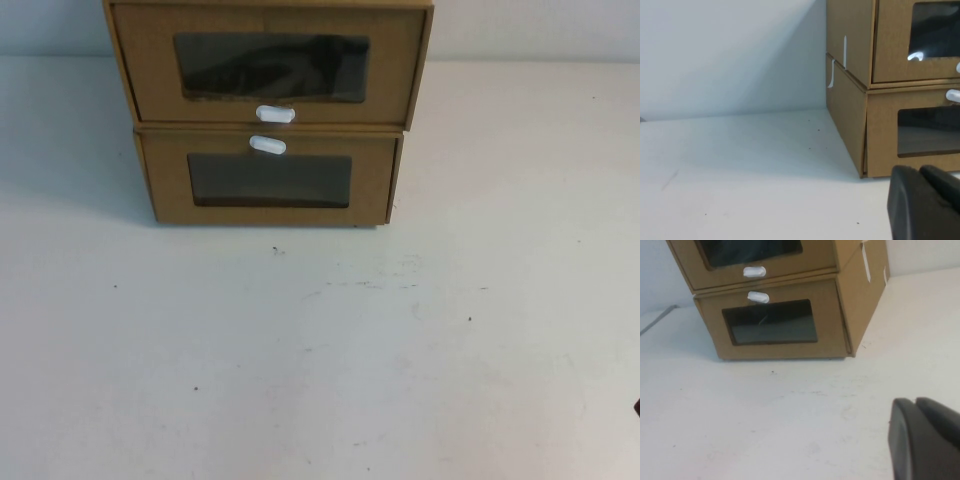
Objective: Close the shoe box
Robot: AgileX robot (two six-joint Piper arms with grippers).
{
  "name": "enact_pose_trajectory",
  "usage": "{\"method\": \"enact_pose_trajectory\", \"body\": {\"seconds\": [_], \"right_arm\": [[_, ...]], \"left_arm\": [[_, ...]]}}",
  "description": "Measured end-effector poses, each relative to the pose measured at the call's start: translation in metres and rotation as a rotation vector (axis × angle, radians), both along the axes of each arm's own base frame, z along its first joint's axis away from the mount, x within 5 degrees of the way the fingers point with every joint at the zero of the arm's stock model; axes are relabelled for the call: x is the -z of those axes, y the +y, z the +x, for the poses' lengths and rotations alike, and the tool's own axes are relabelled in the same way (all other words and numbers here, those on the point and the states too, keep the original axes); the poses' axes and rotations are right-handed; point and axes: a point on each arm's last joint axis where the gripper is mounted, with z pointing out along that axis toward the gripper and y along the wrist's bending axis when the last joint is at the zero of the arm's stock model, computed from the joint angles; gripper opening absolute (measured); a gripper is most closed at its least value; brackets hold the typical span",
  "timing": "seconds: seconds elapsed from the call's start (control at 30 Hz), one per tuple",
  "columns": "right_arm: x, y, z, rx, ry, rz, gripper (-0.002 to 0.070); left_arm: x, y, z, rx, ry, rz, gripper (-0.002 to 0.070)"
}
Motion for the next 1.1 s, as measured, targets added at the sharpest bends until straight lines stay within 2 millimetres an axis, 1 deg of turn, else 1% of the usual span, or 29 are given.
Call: {"method": "enact_pose_trajectory", "body": {"seconds": [0.13,0.27,0.33,0.47,0.63,0.73,1.1], "right_arm": [[-0.003,-0.004,-0.001,0.038,-0.086,-0.092,-0.0011],[-0.005,-0.017,-0.001,0.199,-0.126,-0.122,-0.0011],[-0.001,-0.023,-0.003,0.278,-0.096,-0.140,-0.0011],[0.010,-0.028,-0.011,0.354,0.007,-0.173,-0.0011],[0.027,-0.028,-0.014,0.356,0.099,-0.207,-0.0011],[0.034,-0.027,-0.015,0.344,0.143,-0.220,-0.0011],[0.035,-0.027,-0.015,0.344,0.145,-0.221,-0.0012]], "left_arm": [[0.000,0.000,0.000,-0.001,-0.001,0.001,-0.0005],[0.000,0.000,0.000,-0.001,-0.001,0.001,-0.0005],[0.000,0.000,0.000,-0.001,-0.001,0.001,-0.0005],[0.000,0.000,0.000,-0.001,-0.001,0.001,-0.0005],[0.000,0.000,0.000,-0.001,-0.001,0.001,-0.0005],[0.000,0.000,0.000,-0.002,-0.002,0.001,-0.0005],[0.000,0.000,0.000,-0.002,-0.002,0.001,-0.0005]]}}
